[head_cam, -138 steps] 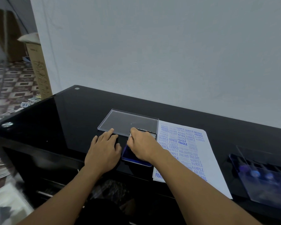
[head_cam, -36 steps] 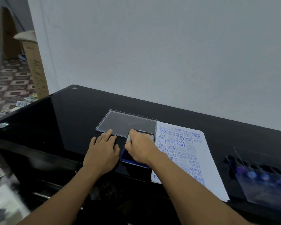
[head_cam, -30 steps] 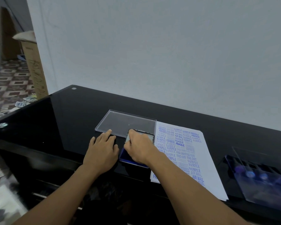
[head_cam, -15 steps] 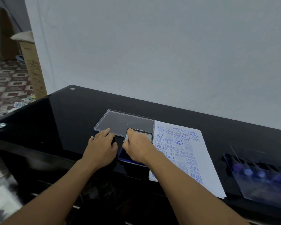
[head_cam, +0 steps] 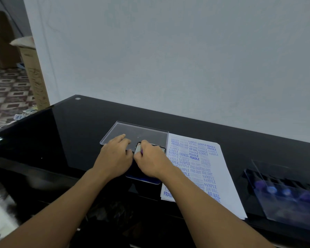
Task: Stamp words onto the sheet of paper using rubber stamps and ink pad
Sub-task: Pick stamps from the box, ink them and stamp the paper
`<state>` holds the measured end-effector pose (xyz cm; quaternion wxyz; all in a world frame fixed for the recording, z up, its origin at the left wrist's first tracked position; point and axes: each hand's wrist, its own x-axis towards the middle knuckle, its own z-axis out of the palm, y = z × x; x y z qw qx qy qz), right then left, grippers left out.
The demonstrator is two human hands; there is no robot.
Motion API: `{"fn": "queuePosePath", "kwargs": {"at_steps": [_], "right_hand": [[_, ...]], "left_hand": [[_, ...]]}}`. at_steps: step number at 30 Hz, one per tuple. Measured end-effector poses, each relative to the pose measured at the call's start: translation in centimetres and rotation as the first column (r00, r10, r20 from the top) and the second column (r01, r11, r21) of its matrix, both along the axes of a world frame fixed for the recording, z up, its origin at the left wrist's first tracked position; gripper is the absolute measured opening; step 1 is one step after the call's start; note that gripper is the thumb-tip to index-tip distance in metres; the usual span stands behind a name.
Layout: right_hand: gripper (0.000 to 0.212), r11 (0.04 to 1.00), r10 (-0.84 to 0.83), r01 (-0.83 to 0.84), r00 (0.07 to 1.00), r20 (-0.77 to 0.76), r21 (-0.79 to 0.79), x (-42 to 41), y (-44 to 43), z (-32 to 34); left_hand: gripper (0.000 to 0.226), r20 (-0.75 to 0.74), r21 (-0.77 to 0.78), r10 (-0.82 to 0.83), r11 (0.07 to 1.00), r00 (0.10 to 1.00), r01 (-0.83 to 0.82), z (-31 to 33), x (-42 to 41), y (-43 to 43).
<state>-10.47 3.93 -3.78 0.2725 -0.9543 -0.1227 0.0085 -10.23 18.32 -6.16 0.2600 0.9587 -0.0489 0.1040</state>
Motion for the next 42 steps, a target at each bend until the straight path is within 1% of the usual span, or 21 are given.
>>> {"fn": "queuePosePath", "kwargs": {"at_steps": [3,5,9,15,20,22,25,27,30,35,39,42], "right_hand": [[0.02,0.98,-0.111,0.101,0.992,0.052,0.171,0.1,-1.8,1.4],[0.022,0.97,-0.133,0.115,0.988,0.073,0.215,0.3,-3.5,2.4],[0.021,0.983,-0.133,0.121,0.987,0.086,0.141,0.3,-7.8,3.9],[0.016,0.972,-0.221,0.218,0.975,0.025,0.084,-0.4,-15.8,5.6],[0.015,0.952,-0.304,0.303,0.953,0.015,0.042,-0.6,-21.5,6.1],[0.016,0.942,-0.333,0.331,0.942,0.036,0.051,-0.4,-23.0,6.3],[0.022,0.93,-0.369,0.368,0.929,0.041,0.03,0.0,-24.5,6.3],[0.025,0.922,-0.387,0.387,0.922,0.022,0.02,0.5,-25.3,6.2],[0.022,0.912,-0.409,0.41,0.911,-0.042,0.005,1.3,-25.9,6.0],[0.021,0.916,-0.4,0.398,0.914,-0.063,-0.052,2.7,-26.5,5.7],[0.016,0.942,-0.332,0.324,0.939,-0.093,-0.091,3.9,-26.7,5.1],[0.015,0.953,-0.286,0.274,0.955,-0.077,-0.131,4.8,-26.4,4.4]], "left_hand": [[0.041,0.027,-0.065,0.009,0.998,1.0,-0.007,1.2,-0.1,-0.3],[0.042,0.038,-0.098,0.013,0.995,0.999,-0.009,2.2,-0.1,-0.6],[0.044,0.05,-0.106,-0.049,0.993,0.998,0.054,3.9,-0.1,-2.0],[0.042,0.074,-0.106,-0.165,0.979,0.983,0.172,5.3,0.8,-6.7],[0.043,0.036,-0.095,-0.244,0.965,0.969,0.246,5.6,1.6,-11.5],[0.043,0.019,-0.077,-0.278,0.957,0.96,0.279,5.5,2.0,-13.1],[0.043,-0.012,-0.058,-0.305,0.951,0.952,0.304,5.3,2.5,-15.3],[0.043,-0.03,-0.047,-0.325,0.945,0.945,0.324,5.1,2.8,-16.7],[0.039,-0.05,-0.03,-0.34,0.94,0.939,0.339,4.6,3.4,-18.4],[0.037,-0.097,-0.019,-0.347,0.938,0.933,0.347,3.4,5.0,-20.4],[0.037,-0.119,0.005,-0.341,0.939,0.932,0.344,2.2,6.4,-21.4],[0.042,-0.137,0.055,-0.344,0.934,0.929,0.354,1.2,7.2,-22.0]]}}
